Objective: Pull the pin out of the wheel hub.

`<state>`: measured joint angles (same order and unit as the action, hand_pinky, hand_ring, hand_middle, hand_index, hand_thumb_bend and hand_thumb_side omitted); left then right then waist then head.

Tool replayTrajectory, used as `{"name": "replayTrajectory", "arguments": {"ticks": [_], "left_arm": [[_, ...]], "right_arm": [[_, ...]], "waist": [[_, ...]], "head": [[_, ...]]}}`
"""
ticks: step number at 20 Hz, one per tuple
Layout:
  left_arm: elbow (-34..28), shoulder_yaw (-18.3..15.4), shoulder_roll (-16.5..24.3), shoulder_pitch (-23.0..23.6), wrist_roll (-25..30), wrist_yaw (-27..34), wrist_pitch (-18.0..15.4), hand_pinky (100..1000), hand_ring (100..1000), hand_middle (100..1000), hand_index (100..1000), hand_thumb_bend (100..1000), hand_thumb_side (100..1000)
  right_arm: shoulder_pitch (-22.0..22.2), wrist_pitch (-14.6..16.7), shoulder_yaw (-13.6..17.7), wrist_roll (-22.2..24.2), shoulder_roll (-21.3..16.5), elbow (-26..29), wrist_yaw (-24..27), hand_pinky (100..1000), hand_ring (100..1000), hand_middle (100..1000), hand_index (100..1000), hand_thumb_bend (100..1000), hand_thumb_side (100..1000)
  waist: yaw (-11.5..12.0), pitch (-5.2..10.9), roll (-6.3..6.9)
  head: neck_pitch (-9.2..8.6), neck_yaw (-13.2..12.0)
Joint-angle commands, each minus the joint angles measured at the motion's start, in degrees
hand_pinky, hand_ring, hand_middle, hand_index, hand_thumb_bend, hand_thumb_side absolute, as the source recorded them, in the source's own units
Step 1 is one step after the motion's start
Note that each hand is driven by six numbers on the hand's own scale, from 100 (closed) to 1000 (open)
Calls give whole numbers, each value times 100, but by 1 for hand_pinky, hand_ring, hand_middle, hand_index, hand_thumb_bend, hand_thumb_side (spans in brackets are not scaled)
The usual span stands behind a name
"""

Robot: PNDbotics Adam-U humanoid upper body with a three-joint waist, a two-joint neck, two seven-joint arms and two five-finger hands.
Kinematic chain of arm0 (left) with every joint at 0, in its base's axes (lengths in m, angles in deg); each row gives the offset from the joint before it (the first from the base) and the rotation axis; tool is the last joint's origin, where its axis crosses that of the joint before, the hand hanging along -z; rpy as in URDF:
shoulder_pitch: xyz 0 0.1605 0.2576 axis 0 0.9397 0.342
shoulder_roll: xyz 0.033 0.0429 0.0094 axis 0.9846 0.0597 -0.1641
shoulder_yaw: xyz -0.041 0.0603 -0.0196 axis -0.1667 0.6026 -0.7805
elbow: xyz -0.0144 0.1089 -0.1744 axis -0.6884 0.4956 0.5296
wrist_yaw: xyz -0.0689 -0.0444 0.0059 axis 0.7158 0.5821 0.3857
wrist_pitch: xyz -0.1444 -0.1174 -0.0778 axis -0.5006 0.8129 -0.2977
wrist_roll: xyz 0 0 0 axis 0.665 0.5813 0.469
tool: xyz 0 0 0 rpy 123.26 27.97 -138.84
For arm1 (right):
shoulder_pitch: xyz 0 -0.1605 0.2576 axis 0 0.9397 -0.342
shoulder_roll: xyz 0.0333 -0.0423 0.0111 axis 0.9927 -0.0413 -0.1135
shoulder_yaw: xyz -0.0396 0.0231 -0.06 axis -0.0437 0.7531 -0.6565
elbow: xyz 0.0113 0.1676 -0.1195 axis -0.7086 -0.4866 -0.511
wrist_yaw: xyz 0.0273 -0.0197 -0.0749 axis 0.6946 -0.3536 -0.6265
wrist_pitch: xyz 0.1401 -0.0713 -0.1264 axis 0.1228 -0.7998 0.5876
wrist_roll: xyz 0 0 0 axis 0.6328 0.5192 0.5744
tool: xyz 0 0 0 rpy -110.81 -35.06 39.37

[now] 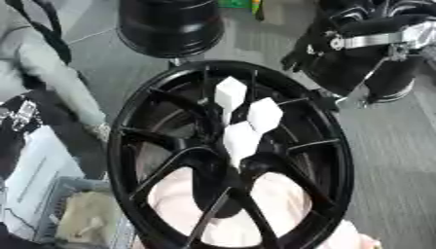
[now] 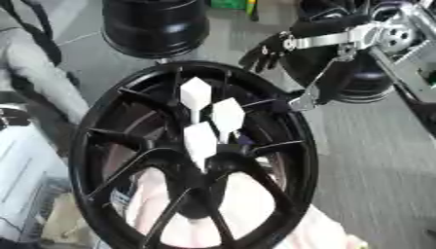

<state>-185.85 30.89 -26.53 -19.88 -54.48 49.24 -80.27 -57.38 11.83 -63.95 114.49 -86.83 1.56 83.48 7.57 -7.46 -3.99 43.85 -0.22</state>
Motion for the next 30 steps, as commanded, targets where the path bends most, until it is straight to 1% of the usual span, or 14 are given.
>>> {"name": "replayTrajectory", "arguments": {"ticks": [1,13,24,27,30], "left_arm": [[-72,11,99,-84,20,-17,-11,689,648,703,764,100,762],[-81,16,91,-94,31,-18,-9,688,649,704,763,100,763],[-85,21,80,-91,35,-17,-5,687,649,706,762,100,764],[-87,19,78,-91,31,-15,-3,687,649,706,762,100,765],[-89,18,78,-89,29,-13,-2,686,649,706,762,100,765]], "right_arm": [[-153,295,-23,241,14,-25,-36,828,855,872,971,270,309],[-175,334,-238,241,214,28,-7,828,853,862,967,260,317],[-131,321,-351,241,305,9,-1,825,843,835,947,245,324],[-105,321,-367,241,332,-20,-28,822,835,804,933,237,327],[-75,327,-388,241,349,-58,-57,820,825,783,892,232,332]], "waist": [[10,55,27],[41,42,26],[39,40,24],[42,40,25],[46,39,23]], "head": [[27,29],[27,58],[27,74],[27,81],[27,82]]}}
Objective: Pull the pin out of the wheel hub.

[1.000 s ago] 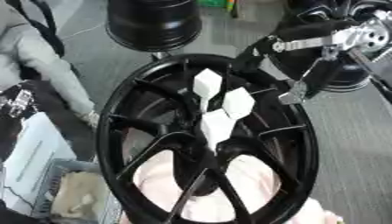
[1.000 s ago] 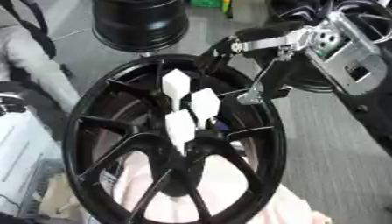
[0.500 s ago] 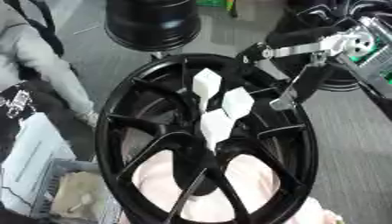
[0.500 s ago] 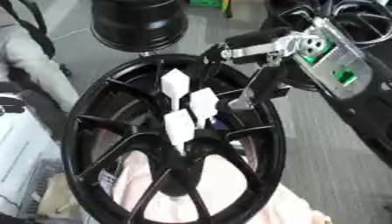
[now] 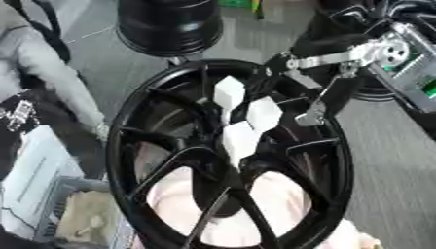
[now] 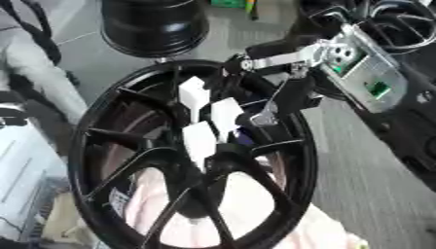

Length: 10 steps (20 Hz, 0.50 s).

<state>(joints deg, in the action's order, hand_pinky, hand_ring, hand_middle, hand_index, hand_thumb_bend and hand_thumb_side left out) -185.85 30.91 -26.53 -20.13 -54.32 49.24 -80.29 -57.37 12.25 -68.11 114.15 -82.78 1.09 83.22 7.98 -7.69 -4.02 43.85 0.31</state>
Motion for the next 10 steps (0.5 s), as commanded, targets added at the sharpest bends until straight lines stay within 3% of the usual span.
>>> {"name": "replayTrajectory", "arguments": {"ticks": [1,10], "left_arm": [[-88,16,79,-62,13,-14,1,686,649,707,762,100,765],[-93,17,74,-62,13,-14,3,686,649,708,761,100,765]], "right_arm": [[-69,288,20,276,-52,-20,-38,819,824,778,872,230,333],[-14,318,-48,276,50,-72,-105,817,819,770,864,214,336]], "waist": [[5,63,25],[3,59,25]], "head": [[27,31],[27,46]]}}
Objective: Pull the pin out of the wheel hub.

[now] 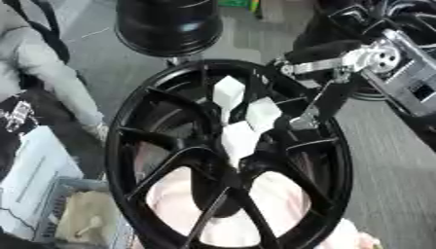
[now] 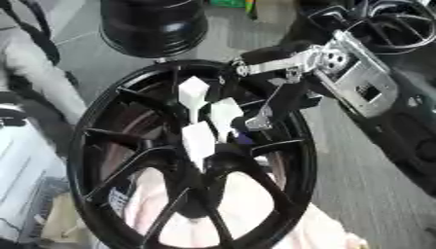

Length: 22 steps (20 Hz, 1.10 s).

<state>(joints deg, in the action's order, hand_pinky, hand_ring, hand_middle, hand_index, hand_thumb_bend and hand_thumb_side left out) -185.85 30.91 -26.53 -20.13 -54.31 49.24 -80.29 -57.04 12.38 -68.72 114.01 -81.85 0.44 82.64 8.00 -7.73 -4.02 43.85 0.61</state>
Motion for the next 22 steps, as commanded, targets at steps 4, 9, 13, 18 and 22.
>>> {"name": "replayTrajectory", "arguments": {"ticks": [4,9,13,18,22], "left_arm": [[-93,19,74,-61,12,-14,3,685,649,708,761,100,766],[-95,21,69,-62,11,-13,4,685,649,709,761,100,766],[-97,20,69,-62,8,-13,5,684,649,709,761,100,766],[-96,21,66,-61,9,-15,9,684,649,710,760,100,766],[-96,20,63,-61,9,-19,11,684,649,711,760,100,767]], "right_arm": [[-10,321,-12,290,7,-65,-79,816,817,764,855,208,337],[1,341,0,290,40,-120,-123,814,813,758,848,203,333],[5,359,-1,290,62,-168,-167,806,798,726,826,203,317],[-10,315,61,290,71,-236,-259,785,736,644,769,139,260],[-26,278,178,290,53,-268,-303,731,595,532,674,100,152]], "waist": [[-1,62,29],[-4,63,31],[0,61,30],[9,60,25],[13,59,22]], "head": [[27,23],[27,34],[27,42],[27,52],[27,53]]}}
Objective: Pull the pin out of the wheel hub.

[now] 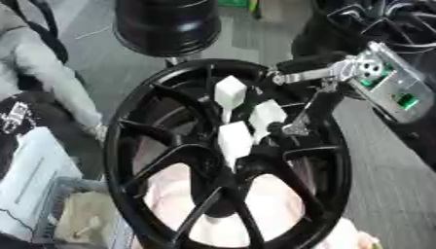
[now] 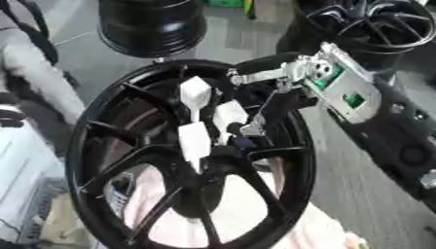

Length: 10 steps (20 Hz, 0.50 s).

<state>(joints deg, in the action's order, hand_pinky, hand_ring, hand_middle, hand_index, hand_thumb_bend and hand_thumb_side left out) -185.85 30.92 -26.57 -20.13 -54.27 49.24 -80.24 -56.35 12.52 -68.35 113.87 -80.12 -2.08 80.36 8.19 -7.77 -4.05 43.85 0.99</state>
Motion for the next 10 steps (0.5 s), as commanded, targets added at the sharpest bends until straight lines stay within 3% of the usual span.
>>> {"name": "replayTrajectory", "arguments": {"ticks": [1,10], "left_arm": [[-96,18,67,-62,4,-19,7,684,649,711,760,100,767],[-99,17,69,-62,0,-25,17,683,648,712,760,100,768]], "right_arm": [[-78,264,168,302,-146,0,-80,708,556,499,640,100,130],[-111,227,348,-6,-322,267,-60,537,399,401,558,100,100]], "waist": [[-3,63,24],[4,68,7]], "head": [[27,16],[27,22]]}}
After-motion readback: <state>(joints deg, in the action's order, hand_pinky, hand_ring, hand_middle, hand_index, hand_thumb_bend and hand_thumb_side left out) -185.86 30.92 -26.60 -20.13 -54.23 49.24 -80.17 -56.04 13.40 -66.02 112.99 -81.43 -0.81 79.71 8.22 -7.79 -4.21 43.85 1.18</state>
